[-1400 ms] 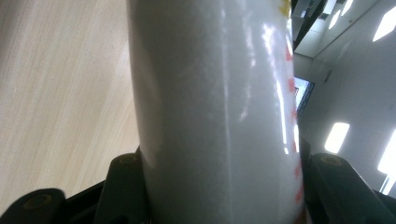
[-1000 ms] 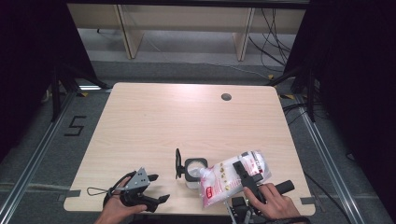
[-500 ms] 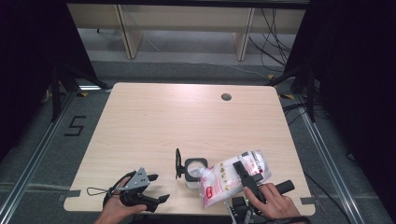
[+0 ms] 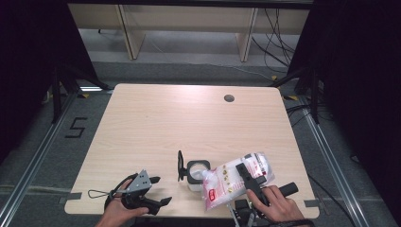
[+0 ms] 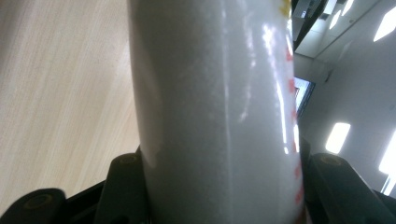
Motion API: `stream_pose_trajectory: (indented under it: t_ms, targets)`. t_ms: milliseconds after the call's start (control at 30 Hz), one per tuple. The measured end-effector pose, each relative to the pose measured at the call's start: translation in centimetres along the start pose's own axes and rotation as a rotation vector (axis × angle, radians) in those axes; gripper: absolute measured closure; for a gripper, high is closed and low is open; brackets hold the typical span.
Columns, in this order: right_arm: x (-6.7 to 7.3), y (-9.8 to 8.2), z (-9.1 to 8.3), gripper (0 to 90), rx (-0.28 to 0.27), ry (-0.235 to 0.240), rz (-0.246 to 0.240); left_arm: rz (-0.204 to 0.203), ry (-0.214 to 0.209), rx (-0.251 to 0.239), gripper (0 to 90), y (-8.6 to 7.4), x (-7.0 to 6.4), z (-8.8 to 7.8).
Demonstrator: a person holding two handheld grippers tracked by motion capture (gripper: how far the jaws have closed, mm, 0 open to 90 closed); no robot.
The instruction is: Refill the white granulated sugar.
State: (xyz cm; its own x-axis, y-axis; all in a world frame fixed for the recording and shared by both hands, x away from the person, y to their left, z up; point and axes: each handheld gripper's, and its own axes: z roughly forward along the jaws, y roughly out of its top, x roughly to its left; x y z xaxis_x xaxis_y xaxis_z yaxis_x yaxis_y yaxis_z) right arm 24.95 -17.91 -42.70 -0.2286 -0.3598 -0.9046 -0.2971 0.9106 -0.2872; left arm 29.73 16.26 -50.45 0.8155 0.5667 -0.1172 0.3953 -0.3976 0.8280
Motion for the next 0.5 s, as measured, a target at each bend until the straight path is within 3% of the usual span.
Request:
stream_pose_trajectory:
  t_ms: [500]
  targets:
    - [-0.2, 0.07, 0.02, 51.7, -0.005, -0.004, -0.023, 0.002, 0.006, 0.007, 16.8, 0.01, -0.05, -0.03]
